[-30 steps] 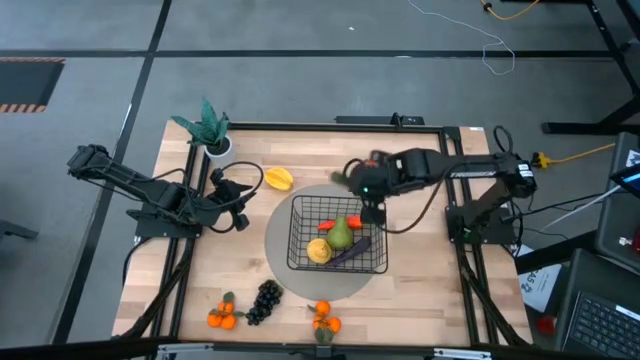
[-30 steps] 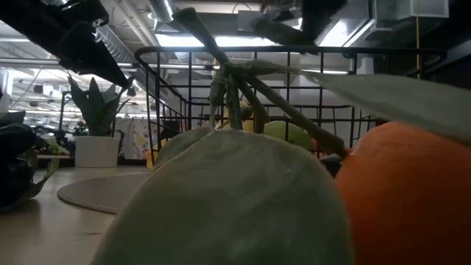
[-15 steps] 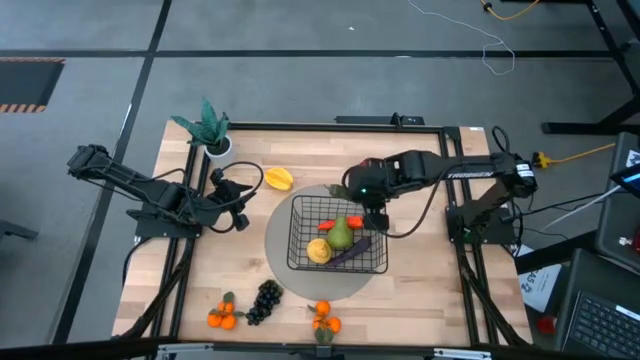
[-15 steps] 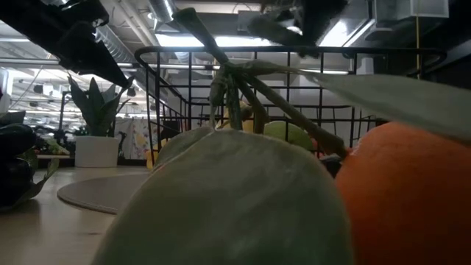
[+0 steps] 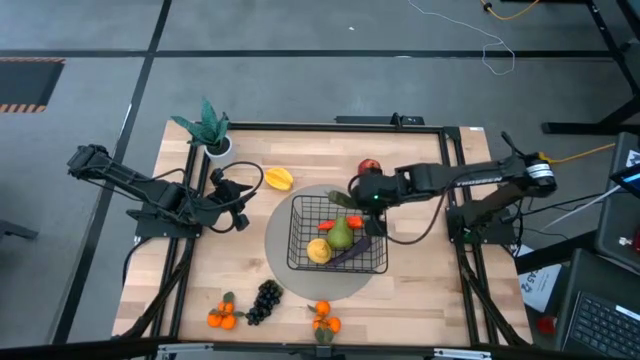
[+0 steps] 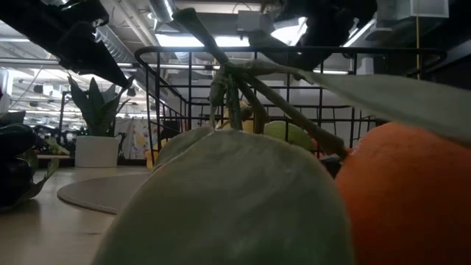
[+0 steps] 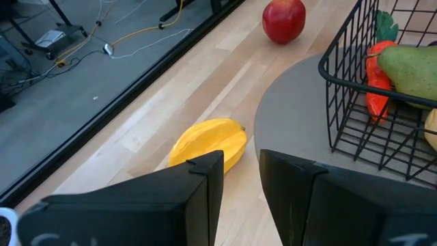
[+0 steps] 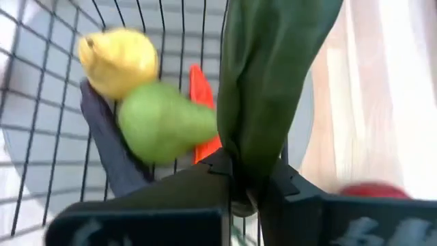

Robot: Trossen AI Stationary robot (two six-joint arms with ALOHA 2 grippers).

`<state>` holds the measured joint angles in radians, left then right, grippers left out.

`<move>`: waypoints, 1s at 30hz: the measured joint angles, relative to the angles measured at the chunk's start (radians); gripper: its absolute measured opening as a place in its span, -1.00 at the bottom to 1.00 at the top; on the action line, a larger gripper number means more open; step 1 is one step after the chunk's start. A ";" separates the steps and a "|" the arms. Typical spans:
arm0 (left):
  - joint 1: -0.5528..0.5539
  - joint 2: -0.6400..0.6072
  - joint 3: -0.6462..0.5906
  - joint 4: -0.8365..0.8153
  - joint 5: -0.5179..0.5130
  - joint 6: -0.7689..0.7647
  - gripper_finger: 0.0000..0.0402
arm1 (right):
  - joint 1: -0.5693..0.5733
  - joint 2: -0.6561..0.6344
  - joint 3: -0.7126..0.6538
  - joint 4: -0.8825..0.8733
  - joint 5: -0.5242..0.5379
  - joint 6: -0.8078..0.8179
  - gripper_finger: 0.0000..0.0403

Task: Build produce basket
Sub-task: Put the green chili pepper into the wire basket

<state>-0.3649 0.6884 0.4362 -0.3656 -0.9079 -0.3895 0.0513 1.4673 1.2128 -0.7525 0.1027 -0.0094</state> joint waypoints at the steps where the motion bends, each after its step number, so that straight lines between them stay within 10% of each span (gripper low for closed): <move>1: 0.000 0.000 0.000 0.000 0.000 0.000 -0.57 | -0.001 -0.013 -0.020 0.032 0.001 -0.004 -0.90; 12: 0.000 0.000 0.000 0.000 0.000 0.000 -0.57 | -0.002 -0.109 -0.264 0.509 0.061 -0.053 -0.90; 30: 0.000 0.000 0.000 0.000 0.000 0.000 -0.57 | 0.044 -0.111 -0.271 0.560 -0.104 -0.023 -0.86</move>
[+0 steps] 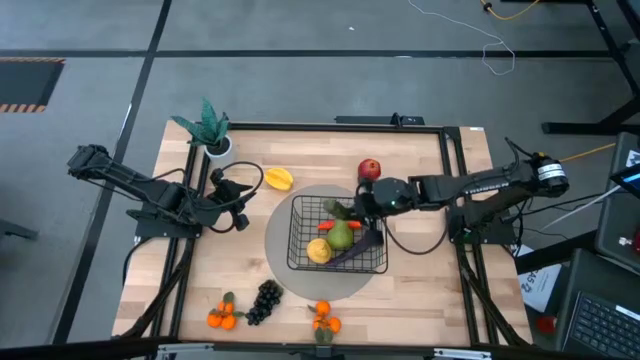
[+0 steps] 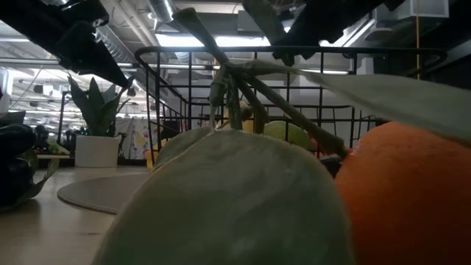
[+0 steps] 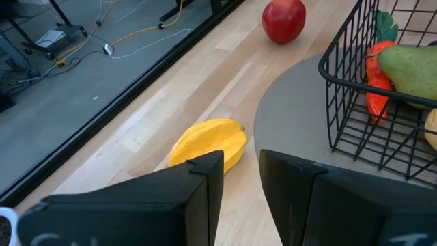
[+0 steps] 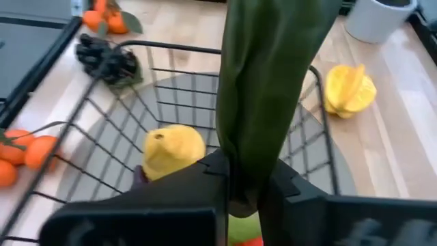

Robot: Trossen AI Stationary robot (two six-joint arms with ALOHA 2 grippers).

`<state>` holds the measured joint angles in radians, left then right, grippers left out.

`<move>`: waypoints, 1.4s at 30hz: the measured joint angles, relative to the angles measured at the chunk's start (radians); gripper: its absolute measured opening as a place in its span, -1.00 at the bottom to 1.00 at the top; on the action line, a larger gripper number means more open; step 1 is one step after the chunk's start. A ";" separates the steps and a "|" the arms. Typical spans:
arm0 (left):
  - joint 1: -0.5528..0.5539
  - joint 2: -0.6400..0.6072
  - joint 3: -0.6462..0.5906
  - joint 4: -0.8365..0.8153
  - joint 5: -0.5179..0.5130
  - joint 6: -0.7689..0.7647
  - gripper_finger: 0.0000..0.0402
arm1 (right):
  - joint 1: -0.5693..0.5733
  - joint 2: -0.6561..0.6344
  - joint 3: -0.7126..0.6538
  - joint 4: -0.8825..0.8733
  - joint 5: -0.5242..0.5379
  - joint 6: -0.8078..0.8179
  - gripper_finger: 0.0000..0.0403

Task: Build produce basket
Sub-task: Put the green chili pepper into the wire basket

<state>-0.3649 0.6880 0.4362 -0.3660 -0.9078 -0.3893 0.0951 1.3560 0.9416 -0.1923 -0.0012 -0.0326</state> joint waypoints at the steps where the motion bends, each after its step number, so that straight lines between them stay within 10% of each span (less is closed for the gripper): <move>1: 0.000 0.000 0.000 0.000 0.000 0.000 -0.57 | 0.007 0.000 0.000 0.004 0.002 -0.002 -0.85; 42: 0.000 0.000 0.000 0.000 0.000 0.000 -0.57 | 0.027 0.028 0.000 0.040 0.034 0.057 -0.54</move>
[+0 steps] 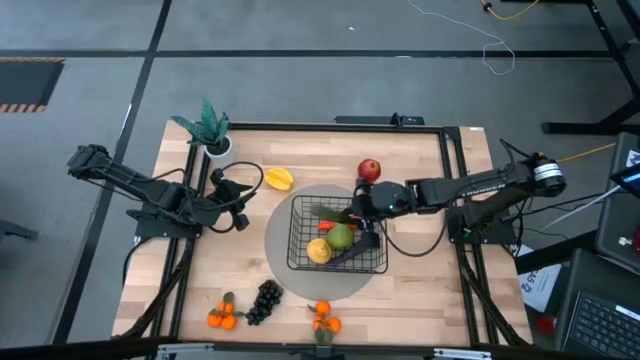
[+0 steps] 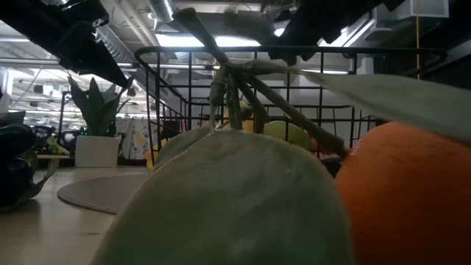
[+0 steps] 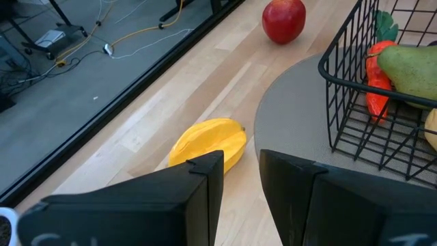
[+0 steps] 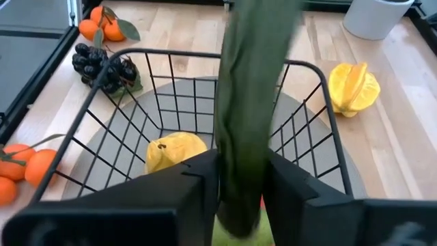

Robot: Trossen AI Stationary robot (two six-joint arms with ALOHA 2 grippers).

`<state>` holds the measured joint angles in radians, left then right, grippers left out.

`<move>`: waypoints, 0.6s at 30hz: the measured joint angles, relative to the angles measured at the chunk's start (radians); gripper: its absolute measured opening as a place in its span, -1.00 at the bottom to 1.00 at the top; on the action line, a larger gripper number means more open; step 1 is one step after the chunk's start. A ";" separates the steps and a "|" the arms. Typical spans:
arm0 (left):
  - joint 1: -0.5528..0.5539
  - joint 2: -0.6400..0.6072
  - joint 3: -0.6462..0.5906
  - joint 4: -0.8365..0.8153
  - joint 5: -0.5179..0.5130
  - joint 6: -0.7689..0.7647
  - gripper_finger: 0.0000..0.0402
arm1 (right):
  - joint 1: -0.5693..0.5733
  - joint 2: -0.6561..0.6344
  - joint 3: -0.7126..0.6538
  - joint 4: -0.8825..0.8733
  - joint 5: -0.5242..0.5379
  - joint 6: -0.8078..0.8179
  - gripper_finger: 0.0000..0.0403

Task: Build produce basket
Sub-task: Put the green chili pepper into the wire basket, then put the yellow star fruit into the wire basket

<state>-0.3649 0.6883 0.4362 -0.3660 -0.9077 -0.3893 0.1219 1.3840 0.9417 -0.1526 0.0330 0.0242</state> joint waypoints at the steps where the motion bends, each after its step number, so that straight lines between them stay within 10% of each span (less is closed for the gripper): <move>1: 0.000 0.000 0.000 0.000 0.000 0.000 -0.57 | 0.000 0.005 0.000 0.002 0.000 0.000 -0.52; 18: 0.000 0.000 0.000 0.000 0.000 0.000 -0.57 | 0.000 0.022 0.000 0.031 0.000 0.046 -0.43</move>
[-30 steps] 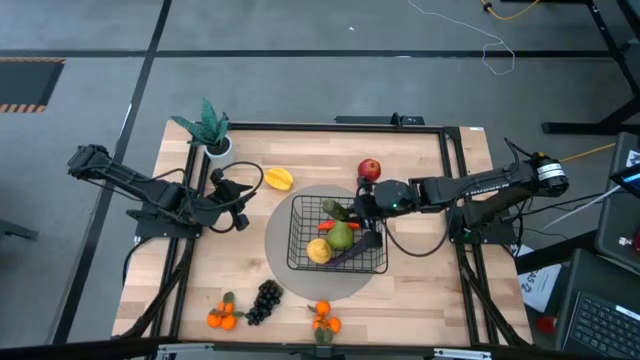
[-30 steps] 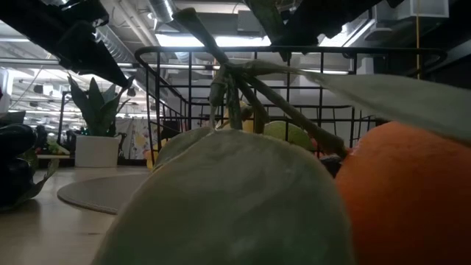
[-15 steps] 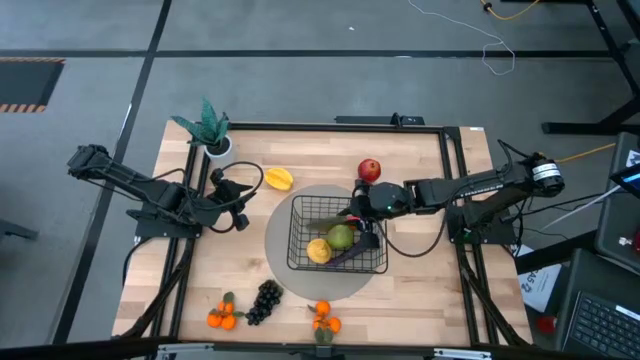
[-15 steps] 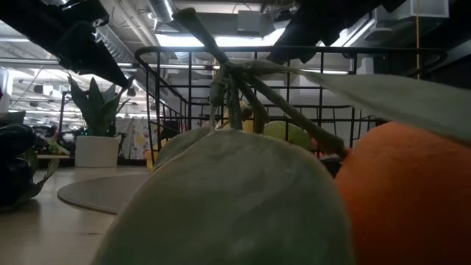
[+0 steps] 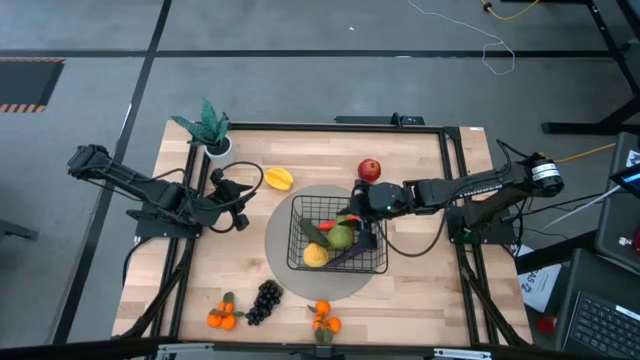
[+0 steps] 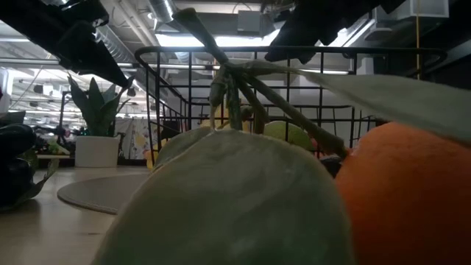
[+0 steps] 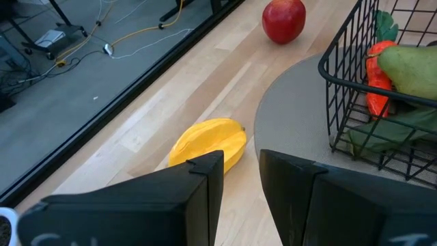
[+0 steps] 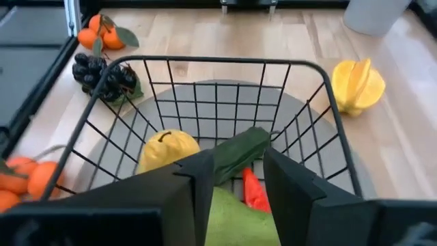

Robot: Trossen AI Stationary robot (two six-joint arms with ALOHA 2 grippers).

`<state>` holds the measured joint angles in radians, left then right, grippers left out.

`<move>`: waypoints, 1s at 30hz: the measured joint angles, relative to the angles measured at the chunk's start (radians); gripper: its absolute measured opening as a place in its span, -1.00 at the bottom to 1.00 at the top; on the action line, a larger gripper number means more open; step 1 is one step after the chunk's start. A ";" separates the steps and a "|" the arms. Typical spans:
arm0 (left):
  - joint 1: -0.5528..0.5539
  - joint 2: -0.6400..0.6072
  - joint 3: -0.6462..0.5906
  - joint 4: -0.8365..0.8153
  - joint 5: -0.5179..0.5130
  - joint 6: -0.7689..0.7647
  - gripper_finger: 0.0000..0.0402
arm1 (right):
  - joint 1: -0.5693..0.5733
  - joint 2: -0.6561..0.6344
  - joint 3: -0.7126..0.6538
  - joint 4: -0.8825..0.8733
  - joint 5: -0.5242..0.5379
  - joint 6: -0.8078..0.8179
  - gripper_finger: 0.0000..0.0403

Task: Build produce basket
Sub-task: Put the yellow star fruit into the wire basket

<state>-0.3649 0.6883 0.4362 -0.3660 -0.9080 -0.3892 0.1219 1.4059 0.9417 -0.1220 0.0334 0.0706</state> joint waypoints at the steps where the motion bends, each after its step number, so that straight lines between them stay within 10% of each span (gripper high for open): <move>1: 0.000 0.000 0.000 0.000 0.000 0.000 -0.57 | 0.000 0.000 0.000 -0.001 0.000 0.023 -0.43; 30: 0.000 0.000 0.000 0.024 0.090 -0.048 -0.57 | 0.004 -0.324 0.146 -0.664 0.032 0.266 -0.43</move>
<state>-0.3649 0.6880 0.4362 -0.3423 -0.8178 -0.4374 0.1257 1.0818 1.0874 -0.7861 0.0649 0.3363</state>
